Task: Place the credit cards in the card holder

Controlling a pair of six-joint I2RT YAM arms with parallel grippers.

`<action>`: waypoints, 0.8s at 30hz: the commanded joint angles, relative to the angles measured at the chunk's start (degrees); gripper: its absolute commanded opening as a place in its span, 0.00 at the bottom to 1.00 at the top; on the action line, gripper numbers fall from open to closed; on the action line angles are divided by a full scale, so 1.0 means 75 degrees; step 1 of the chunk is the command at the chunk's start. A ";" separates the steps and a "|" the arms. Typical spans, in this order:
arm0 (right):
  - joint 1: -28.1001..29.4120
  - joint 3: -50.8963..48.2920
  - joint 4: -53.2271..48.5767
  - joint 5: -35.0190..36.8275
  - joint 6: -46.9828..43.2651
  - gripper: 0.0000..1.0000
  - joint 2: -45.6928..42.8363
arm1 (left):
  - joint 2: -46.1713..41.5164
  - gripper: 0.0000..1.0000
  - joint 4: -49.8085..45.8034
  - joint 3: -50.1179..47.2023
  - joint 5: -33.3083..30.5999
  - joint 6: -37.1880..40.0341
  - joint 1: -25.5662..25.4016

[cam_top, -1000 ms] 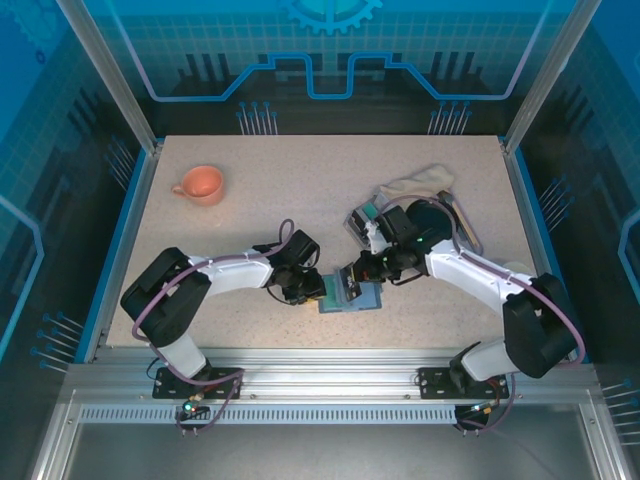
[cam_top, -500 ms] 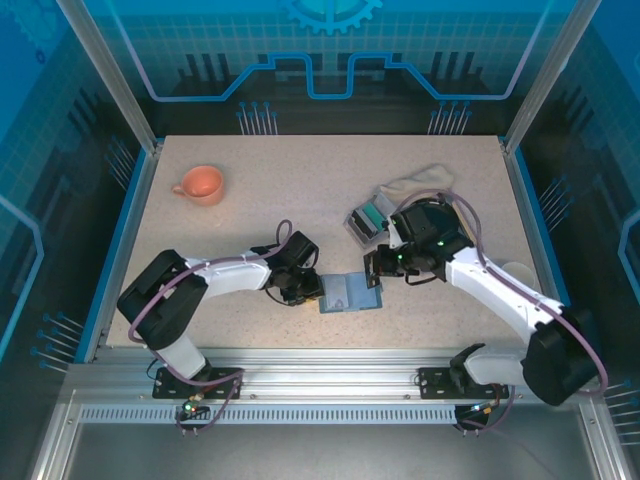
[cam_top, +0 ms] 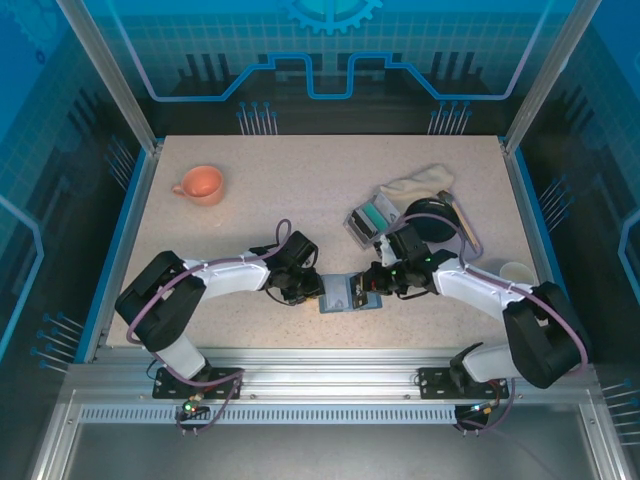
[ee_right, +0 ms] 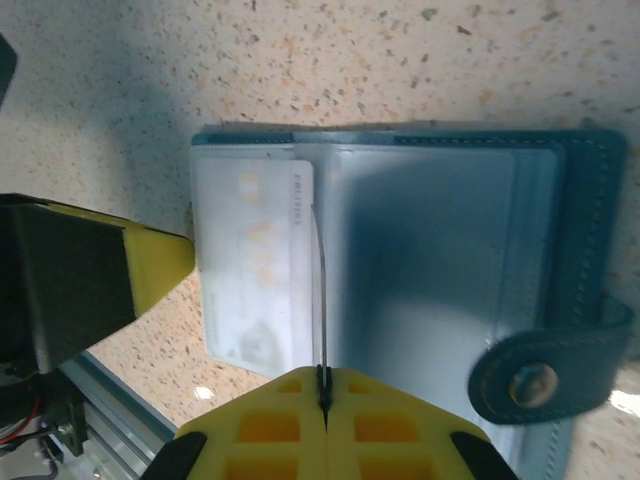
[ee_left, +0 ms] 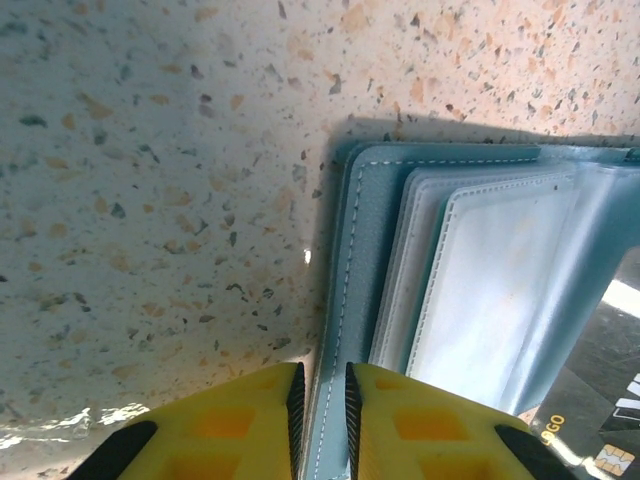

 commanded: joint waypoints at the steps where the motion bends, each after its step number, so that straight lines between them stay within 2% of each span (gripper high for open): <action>1: -0.0112 -0.0155 0.0838 -0.0472 0.0155 0.03 0.0223 | 0.0078 0.21 0.0041 -0.0141 -0.0044 -0.0043 -0.0035; 14: -0.0125 -0.0615 0.2014 -0.1046 0.0451 0.03 0.1303 | 0.0359 0.17 0.0155 -0.0129 0.0072 -0.0052 -0.0035; 24: -0.0061 -0.0560 0.2470 -0.0855 0.0863 0.05 0.1687 | 0.0396 0.16 0.0145 -0.0105 0.0085 -0.0052 -0.0032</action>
